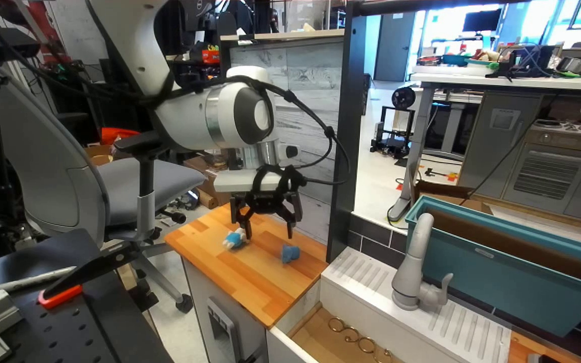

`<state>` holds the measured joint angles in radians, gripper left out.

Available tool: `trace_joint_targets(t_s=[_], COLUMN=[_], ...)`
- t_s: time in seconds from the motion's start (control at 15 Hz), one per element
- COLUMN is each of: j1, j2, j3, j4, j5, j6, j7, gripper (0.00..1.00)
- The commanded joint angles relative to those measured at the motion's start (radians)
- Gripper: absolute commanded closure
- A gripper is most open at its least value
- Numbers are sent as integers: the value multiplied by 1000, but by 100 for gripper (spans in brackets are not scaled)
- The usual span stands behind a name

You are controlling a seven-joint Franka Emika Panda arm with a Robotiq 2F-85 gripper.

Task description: Move the right doll farther from you

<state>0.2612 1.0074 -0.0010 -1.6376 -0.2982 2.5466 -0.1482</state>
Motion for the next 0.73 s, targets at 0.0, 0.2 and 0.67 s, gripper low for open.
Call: trace_joint_targets(t_s=[0.0, 0.2, 0.67], j1=[11, -21, -10], j2=[-193, -310, -288], j3=[21, 68, 55], j4=[-235, -363, -345], j5=[-2, 76, 52], j6=[47, 10, 18], j7=[61, 122, 120], gripper=[0, 0, 0])
